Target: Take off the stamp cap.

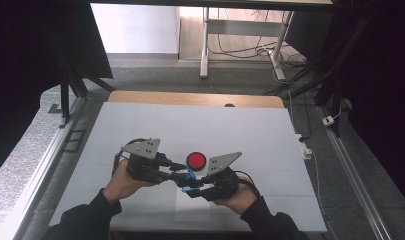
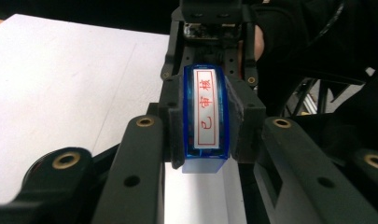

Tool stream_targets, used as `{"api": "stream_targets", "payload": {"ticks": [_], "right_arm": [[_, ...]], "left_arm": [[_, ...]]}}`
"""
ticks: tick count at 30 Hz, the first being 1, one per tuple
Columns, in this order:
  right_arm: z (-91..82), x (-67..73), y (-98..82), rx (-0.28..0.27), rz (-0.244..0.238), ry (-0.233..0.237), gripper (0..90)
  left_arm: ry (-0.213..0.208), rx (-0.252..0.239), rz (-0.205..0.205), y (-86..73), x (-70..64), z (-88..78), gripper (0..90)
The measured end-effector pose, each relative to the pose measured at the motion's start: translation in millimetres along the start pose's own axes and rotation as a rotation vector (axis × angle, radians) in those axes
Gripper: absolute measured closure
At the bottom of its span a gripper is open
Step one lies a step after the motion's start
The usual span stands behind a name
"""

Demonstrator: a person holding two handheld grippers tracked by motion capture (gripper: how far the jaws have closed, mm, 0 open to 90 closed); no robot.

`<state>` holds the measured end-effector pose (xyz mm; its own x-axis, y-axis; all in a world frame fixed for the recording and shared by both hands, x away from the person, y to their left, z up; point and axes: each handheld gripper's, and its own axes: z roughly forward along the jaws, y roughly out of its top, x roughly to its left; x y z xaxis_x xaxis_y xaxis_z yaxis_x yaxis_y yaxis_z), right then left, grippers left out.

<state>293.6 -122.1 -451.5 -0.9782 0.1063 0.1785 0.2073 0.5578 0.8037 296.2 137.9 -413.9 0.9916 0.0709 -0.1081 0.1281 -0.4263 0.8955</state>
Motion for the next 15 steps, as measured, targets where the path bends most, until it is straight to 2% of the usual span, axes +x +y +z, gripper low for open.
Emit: {"api": "stream_targets", "payload": {"ticks": [6, 15], "right_arm": [[-2.0, 1.5, -2.3, 0.004, 0.014, -0.063, 68.3], [-10.3, 2.3, -4.9, -0.014, 0.030, -0.104, 68.2]], "left_arm": [[0.026, 0.007, -0.013, 0.9, -0.2, -1.4, 70.3], [0.062, 0.029, -0.008, 0.6, 0.4, -4.0, 70.3]]}}
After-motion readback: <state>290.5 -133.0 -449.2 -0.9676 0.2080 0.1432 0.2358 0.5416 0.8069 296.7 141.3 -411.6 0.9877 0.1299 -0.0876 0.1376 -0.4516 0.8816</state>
